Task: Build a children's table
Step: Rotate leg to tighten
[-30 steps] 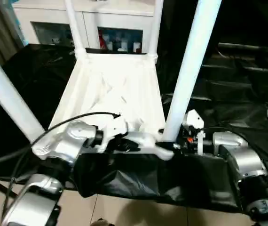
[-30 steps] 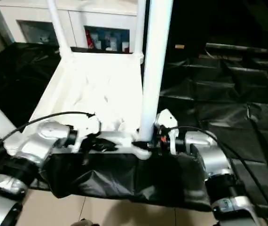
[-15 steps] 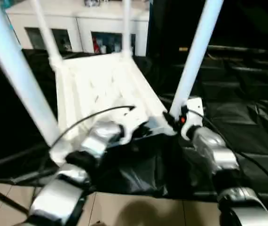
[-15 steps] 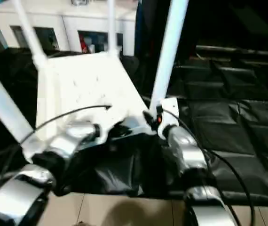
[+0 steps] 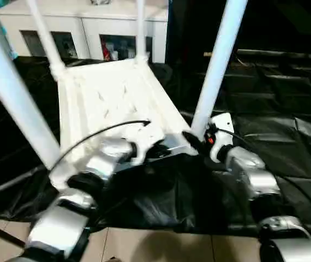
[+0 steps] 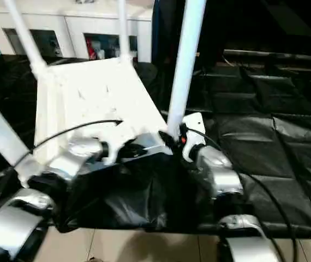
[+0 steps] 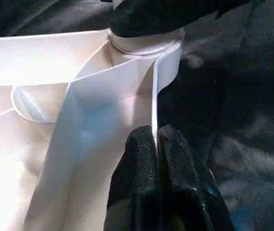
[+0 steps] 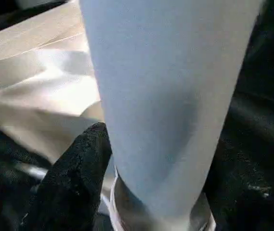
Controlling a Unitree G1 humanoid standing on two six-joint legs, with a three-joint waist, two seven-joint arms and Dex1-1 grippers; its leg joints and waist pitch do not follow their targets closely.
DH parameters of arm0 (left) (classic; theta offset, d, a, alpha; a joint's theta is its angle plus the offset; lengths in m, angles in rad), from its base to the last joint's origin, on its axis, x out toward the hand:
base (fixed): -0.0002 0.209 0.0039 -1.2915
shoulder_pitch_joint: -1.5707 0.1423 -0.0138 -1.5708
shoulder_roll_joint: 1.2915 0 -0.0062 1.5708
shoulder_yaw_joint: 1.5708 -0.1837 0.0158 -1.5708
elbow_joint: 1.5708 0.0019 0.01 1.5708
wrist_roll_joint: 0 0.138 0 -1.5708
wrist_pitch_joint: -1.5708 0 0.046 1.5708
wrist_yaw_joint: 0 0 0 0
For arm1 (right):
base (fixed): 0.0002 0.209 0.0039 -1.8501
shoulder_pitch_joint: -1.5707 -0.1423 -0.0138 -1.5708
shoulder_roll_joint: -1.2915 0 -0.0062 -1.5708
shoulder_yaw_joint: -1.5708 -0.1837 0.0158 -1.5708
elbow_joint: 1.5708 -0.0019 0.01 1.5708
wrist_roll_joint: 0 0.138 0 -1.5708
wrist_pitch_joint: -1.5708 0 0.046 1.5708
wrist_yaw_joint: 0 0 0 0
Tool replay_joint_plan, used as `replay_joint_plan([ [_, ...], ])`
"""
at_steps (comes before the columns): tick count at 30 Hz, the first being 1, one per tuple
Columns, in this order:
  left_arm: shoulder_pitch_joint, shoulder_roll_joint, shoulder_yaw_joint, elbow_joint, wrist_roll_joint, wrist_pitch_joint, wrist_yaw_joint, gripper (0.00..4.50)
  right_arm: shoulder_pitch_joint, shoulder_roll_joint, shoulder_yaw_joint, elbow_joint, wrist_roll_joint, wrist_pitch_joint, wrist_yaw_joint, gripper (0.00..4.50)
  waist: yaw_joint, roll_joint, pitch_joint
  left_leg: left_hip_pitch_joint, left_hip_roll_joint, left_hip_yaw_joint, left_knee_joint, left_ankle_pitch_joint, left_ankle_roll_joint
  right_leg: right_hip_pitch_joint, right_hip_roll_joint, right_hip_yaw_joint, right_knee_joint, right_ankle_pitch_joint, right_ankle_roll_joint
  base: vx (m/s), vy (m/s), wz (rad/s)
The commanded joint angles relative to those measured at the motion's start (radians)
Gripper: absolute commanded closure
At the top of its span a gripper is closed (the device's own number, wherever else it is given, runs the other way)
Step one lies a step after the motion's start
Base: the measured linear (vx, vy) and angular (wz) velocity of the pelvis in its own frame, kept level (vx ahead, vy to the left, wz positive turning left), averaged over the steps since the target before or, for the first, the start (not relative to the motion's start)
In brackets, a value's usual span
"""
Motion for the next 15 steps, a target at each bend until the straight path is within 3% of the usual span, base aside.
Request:
replay_joint_plan([
  [1, 0.017, 0.018, -0.012, -0.072, -0.038, -0.031, -0.105, 4.50, 0.027, -0.011, 0.102, -0.034, 0.011, 0.014, 0.192, 1.72, 0.013, -0.009, -0.061, 0.003, 0.085, -0.047, -0.074, -0.189, 0.058, 0.041, -0.093, 0.063, -0.060, -0.245, -0.220, 0.000, 0.000, 0.00],
  [3, 0.033, 0.041, -0.023, -0.098, -0.049, -0.028, -0.165, 4.50, 0.031, -0.039, 0.108, -0.045, 0.014, 0.017, 0.239, 1.72, 0.018, -0.002, -0.069, 0.003, 0.087, -0.042, -0.066, -0.131, 0.079, 0.040, -0.090, 0.063, -0.042, -0.123, -0.254, 0.000, 0.000, 0.00],
  [5, 0.055, 0.066, -0.026, -0.132, -0.070, -0.019, -0.229, 4.50, 0.048, -0.086, 0.125, -0.081, 0.033, 0.042, 0.335, 1.72, 0.028, -0.004, -0.079, 0.004, 0.084, -0.038, -0.056, -0.063, 0.102, 0.041, -0.088, 0.062, -0.024, 0.000, -0.285, 0.000, 0.000, 0.00],
  [6, 0.062, 0.073, -0.027, -0.142, -0.075, -0.017, -0.245, 4.50, 0.056, -0.104, 0.138, -0.093, 0.031, 0.049, 0.365, 1.72, 0.031, -0.003, -0.077, -0.001, 0.084, -0.035, -0.051, -0.043, 0.125, 0.036, -0.087, 0.063, -0.017, 0.058, -0.301, 0.000, 0.000, 0.00],
  [8, 0.073, 0.083, -0.027, -0.160, -0.085, -0.011, -0.274, 4.50, 0.069, -0.132, 0.157, -0.110, 0.026, 0.059, 0.407, 1.72, 0.036, -0.002, -0.070, -0.002, 0.082, -0.034, -0.051, -0.073, 0.129, 0.033, -0.089, 0.063, -0.024, 0.022, -0.299, 0.000, 0.000, 0.00],
  [12, 0.100, 0.104, -0.031, -0.205, -0.105, 0.009, -0.330, 4.50, 0.083, -0.171, 0.179, -0.127, 0.019, 0.073, 0.474, 1.72, 0.046, -0.002, -0.065, 0.003, 0.088, -0.039, -0.058, -0.153, 0.075, 0.035, -0.093, 0.064, -0.039, -0.138, -0.262, 0.000, 0.000, 0.00],
  [15, 0.113, 0.110, -0.032, -0.229, -0.110, 0.025, -0.348, 4.50, 0.086, -0.174, 0.172, -0.138, 0.031, 0.086, 0.484, 1.72, 0.044, 0.000, -0.063, 0.007, 0.088, -0.040, -0.063, -0.186, 0.045, 0.032, -0.091, 0.065, -0.045, -0.193, -0.247, 0.000, 0.000, 0.00],
])
